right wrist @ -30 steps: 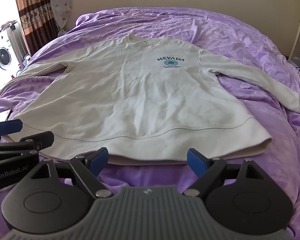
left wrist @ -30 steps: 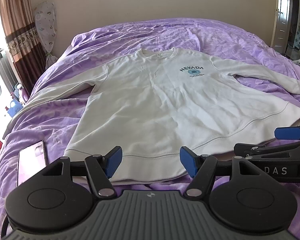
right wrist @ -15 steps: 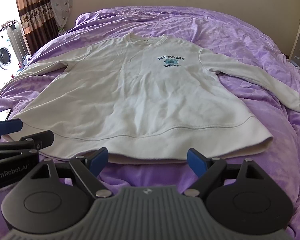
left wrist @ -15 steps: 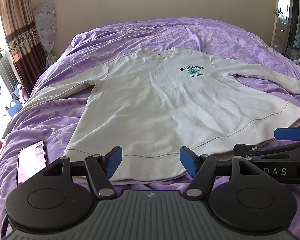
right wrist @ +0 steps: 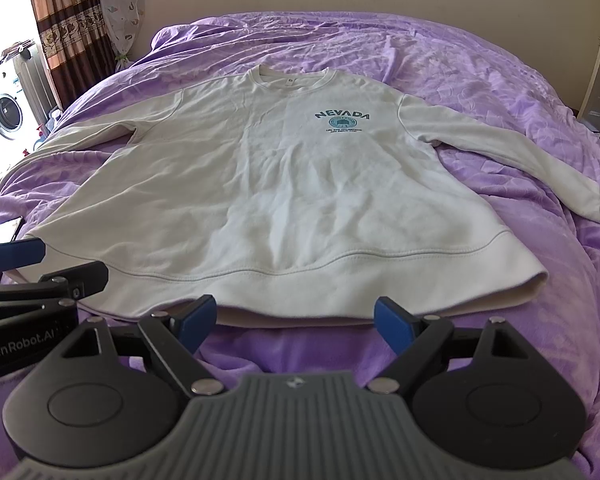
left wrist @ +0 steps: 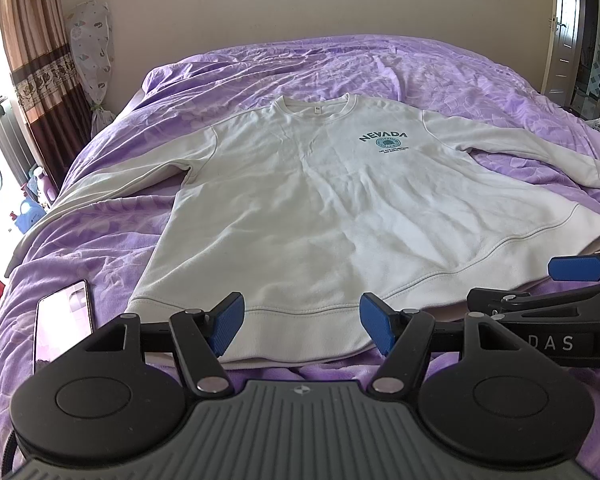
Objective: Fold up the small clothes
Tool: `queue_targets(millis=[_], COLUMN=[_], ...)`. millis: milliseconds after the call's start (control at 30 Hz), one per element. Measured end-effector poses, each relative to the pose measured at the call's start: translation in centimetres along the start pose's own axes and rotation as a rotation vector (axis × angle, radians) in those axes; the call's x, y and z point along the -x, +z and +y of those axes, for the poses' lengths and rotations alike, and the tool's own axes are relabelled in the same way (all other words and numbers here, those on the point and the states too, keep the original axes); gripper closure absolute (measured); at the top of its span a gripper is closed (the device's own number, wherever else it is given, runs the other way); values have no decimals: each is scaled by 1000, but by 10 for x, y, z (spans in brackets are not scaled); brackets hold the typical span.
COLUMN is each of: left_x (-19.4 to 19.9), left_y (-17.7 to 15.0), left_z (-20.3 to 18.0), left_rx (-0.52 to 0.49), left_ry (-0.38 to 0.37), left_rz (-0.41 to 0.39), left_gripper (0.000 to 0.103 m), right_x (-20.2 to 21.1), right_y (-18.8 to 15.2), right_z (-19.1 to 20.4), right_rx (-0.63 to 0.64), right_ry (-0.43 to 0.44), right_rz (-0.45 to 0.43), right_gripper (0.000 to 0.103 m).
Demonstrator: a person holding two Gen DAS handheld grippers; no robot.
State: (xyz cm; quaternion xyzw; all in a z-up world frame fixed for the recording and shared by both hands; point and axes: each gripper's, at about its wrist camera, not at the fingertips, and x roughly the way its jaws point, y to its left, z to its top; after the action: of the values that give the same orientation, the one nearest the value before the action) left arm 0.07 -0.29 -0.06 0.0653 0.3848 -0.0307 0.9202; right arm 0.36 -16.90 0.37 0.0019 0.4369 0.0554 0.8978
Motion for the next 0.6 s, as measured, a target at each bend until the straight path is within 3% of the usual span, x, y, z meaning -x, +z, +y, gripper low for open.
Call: queue_targets(millis=[600], left_x=[0], left_y=[0], left_z=[0], left_rx=[0], left_ry=[0], left_rz=[2], left_gripper=[25], right_x=[-1], right_y=[-2], right_z=[1], right_rx=[-1], right_ry=[2], right_rz=[3], right_gripper=[21])
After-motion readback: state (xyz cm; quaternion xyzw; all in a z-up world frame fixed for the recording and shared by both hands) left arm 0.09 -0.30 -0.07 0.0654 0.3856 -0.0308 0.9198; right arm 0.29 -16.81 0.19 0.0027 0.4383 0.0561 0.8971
